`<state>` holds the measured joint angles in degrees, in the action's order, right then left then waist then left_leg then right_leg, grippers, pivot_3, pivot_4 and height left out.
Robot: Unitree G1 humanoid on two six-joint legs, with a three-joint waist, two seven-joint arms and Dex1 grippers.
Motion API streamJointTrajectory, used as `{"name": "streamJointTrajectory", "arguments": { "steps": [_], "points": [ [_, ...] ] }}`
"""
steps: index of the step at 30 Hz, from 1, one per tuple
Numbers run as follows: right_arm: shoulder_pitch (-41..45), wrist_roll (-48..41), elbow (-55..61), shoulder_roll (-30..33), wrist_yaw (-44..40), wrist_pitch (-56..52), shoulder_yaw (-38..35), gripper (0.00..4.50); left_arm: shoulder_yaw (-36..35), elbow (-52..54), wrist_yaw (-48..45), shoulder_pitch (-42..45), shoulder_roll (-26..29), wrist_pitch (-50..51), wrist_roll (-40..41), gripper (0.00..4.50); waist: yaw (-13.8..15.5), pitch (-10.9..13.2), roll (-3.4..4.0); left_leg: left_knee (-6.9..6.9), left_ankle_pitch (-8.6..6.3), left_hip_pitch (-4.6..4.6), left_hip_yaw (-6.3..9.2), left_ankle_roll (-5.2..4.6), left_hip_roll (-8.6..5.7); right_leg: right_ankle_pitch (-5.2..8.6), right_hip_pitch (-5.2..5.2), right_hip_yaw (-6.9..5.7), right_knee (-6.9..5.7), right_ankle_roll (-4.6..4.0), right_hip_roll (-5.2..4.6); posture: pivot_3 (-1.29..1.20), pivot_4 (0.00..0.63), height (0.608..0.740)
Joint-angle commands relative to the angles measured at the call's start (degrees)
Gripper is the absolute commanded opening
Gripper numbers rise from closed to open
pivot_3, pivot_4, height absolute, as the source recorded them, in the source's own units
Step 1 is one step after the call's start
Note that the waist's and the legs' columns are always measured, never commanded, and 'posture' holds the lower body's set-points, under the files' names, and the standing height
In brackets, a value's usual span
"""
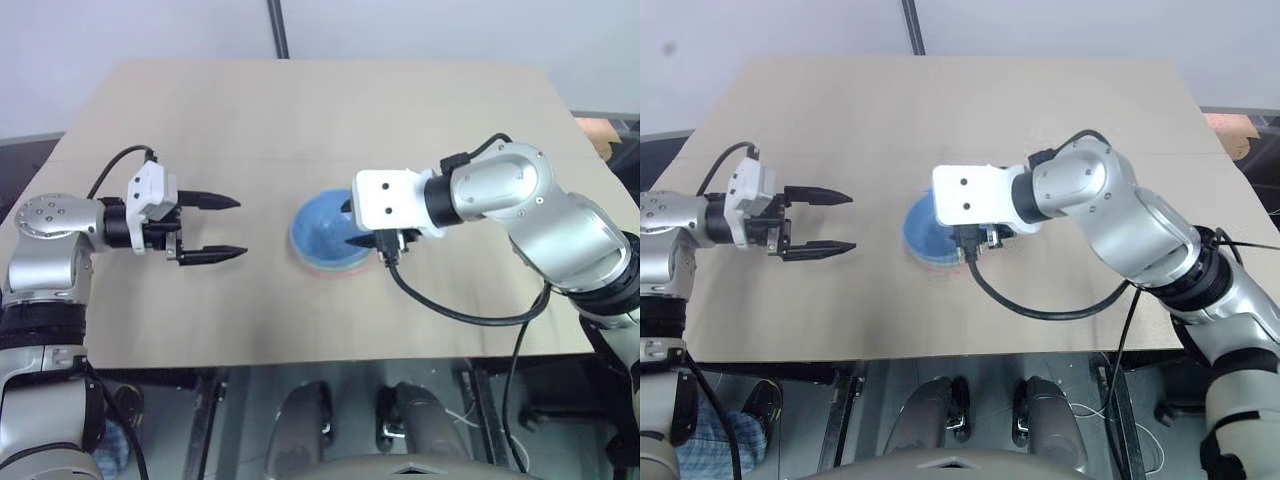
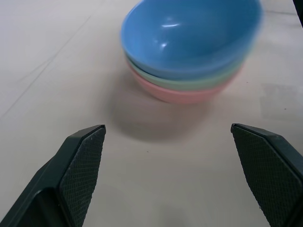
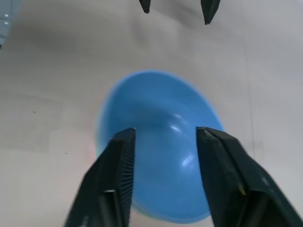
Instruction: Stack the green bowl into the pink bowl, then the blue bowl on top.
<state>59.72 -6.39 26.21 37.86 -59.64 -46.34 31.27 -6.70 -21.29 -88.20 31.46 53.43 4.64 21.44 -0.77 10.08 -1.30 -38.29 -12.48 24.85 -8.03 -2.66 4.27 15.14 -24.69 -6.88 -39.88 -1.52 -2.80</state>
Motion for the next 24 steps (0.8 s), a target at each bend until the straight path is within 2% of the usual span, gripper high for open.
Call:
{"name": "streamJointTrajectory", "arguments": {
  "steps": [1, 4, 7, 12, 17, 24],
  "points": [
    [1.9, -2.5, 0.3, -0.1, 0.1, -3.3, -6.1, 2.1, -0.9, 0.5, -0.4, 1.1, 1.0, -0.1, 0.6, 4.5, 0.0, 0.0, 0.0, 0.0, 0.0, 0.0, 0.0, 0.0, 0.0, 0.0, 0.0, 0.0, 0.0, 0.0, 0.0, 0.0, 0.15, 0.74],
    [-1.0, -9.4, -1.9, -0.3, 1.0, -9.4, -17.3, 2.1, -1.3, 1.3, 1.6, 0.5, 0.9, 0.8, 0.3, 4.5, 0.1, 0.0, -0.01, 0.0, 0.0, 0.01, 0.0, 0.0, 0.0, -0.08, 0.0, 0.0, -0.01, -0.13, 0.0, 0.0, 0.15, 0.74],
    [-5.8, -12.6, -2.5, -0.2, 2.4, -9.8, -23.7, 2.1, -1.8, 3.3, 2.9, -0.9, 0.5, 1.6, 0.9, 4.5, 0.2, -0.1, -0.09, 0.0, 0.0, 0.0, 0.05, 0.0, -0.01, -0.12, 0.07, -0.05, 0.03, -0.21, -0.01, 0.0, 0.15, 0.74],
    [-20.3, -13.3, -2.5, 5.7, 2.1, -3.7, -30.6, 2.1, -3.2, 8.1, 6.1, -5.0, 0.4, 2.9, 1.8, 4.5, 0.1, 0.0, -0.08, 0.05, 0.0, 0.01, 0.04, -0.01, -0.04, -0.12, 0.04, -0.02, 0.04, -0.2, -0.07, 0.0, 0.15, 0.74],
    [-35.4, -15.1, -5.4, 7.2, 0.4, 7.8, -39.2, 2.1, -4.2, 10.3, 8.7, -8.5, 0.2, 2.7, 1.7, 4.5, 0.0, 0.0, -0.07, 0.08, 0.0, -0.04, 0.02, 0.0, -0.02, 0.0, 0.04, 0.0, 0.02, 0.01, -0.03, 0.0, 0.15, 0.74],
    [-44.1, -20.1, -10.0, 7.5, -3.6, 15.7, -47.3, 2.1, -5.5, 14.0, 11.3, -11.6, -0.1, 4.9, 3.5, 4.5, 0.1, 0.0, -0.06, 0.07, -0.01, -0.13, -0.01, -0.02, 0.02, 0.01, 0.09, 0.06, 0.01, 0.02, 0.01, 0.0, 0.15, 0.74]
  ]
}}
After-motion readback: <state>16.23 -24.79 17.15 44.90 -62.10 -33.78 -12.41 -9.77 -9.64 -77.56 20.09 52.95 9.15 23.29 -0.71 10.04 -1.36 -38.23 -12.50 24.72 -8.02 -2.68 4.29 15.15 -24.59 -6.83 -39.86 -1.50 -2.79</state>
